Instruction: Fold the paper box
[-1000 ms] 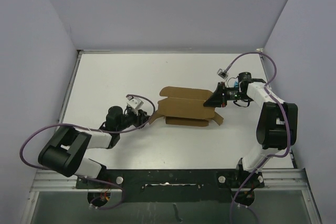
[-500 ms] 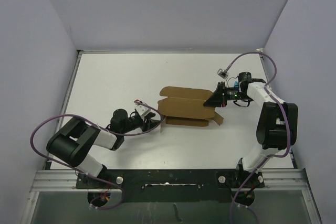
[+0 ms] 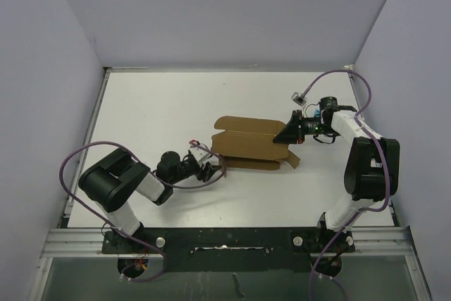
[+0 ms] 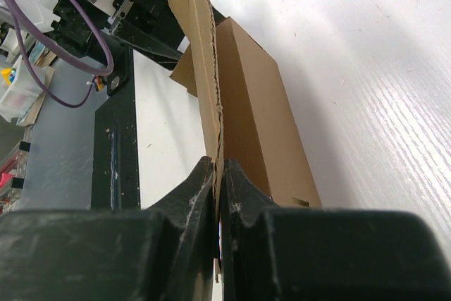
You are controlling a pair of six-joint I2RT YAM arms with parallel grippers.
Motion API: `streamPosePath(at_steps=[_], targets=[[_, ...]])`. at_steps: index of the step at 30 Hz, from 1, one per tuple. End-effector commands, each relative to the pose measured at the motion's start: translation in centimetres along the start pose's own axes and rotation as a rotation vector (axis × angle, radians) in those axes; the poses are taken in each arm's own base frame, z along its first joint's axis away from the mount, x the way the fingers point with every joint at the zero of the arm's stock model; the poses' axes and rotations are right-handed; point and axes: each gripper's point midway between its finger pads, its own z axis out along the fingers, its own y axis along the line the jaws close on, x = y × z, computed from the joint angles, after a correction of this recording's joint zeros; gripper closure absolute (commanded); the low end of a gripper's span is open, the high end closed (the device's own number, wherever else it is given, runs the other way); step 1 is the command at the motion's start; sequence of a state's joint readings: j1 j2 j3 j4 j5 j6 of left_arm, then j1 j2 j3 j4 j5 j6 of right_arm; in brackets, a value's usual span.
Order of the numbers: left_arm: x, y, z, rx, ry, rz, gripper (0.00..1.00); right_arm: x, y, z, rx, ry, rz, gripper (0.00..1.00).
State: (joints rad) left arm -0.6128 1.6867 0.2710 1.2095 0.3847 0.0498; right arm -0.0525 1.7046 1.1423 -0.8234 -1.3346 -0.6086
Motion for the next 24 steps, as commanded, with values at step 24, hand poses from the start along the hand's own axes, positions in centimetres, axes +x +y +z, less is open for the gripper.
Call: streamPosePath(at_steps=[24], targets=[[-3.3, 1.5, 3.2, -0.197, -0.166, 0.019, 0.47, -1.5, 0.3, 0.2, -0.010, -0.010, -0.061, 1.00]])
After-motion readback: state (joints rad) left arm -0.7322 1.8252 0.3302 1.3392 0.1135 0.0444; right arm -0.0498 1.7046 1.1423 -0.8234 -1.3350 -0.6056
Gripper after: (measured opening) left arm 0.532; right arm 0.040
